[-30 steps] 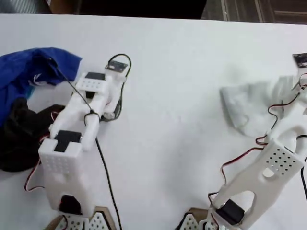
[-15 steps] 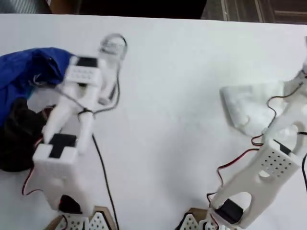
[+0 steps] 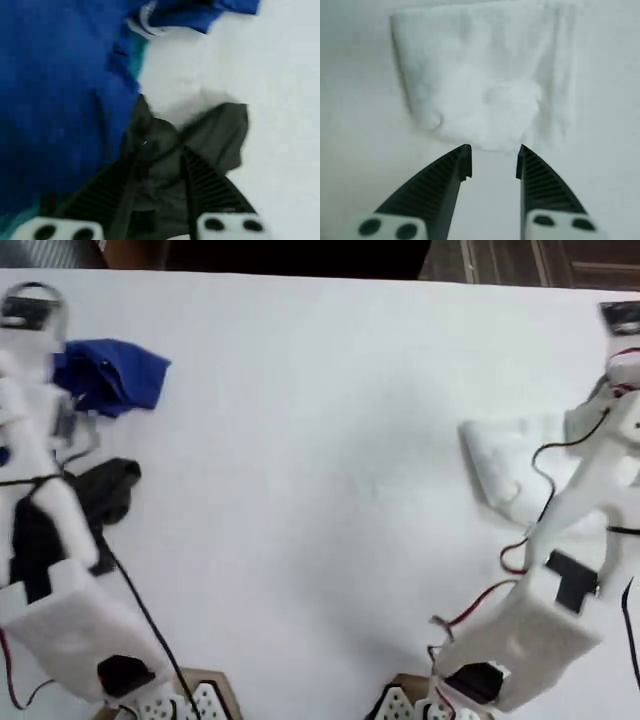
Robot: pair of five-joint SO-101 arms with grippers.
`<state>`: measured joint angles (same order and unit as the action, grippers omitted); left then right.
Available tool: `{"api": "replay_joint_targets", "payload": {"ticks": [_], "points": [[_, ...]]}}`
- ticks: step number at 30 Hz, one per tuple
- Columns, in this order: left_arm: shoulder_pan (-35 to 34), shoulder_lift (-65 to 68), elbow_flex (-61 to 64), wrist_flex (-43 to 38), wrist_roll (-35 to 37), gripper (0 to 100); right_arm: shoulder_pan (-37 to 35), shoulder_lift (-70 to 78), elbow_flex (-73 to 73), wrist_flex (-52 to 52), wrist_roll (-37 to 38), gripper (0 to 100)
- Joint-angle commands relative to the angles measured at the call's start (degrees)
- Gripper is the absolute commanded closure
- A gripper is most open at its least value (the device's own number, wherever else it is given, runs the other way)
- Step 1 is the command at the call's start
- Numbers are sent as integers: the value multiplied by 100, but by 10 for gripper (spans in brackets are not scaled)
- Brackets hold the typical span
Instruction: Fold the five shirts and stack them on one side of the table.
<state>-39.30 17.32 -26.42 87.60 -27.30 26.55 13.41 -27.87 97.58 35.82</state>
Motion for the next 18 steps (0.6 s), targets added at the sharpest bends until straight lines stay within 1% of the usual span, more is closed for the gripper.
{"api": "replay_joint_targets", "payload": {"ticks": [1,3,6,9,15,17,18], "points": [[-554,114,-980,-440,-149,736,-303,-1305,1574,31,246,836],[-730,360,-1376,-703,-149,701,-435,-1833,2444,13,378,836],[-941,853,-1807,-958,-149,700,-532,-2563,3446,-75,527,836],[-1029,1407,-2167,-958,-158,700,-497,-3275,4149,-286,554,836],[-1125,2242,-2791,-905,-185,700,-523,-4435,4958,-391,563,836],[-1090,2374,-2941,-695,-448,707,-532,-4681,5046,-391,563,836],[-1055,2382,-3029,-536,-571,729,-532,-4769,5055,-391,563,836]]}}
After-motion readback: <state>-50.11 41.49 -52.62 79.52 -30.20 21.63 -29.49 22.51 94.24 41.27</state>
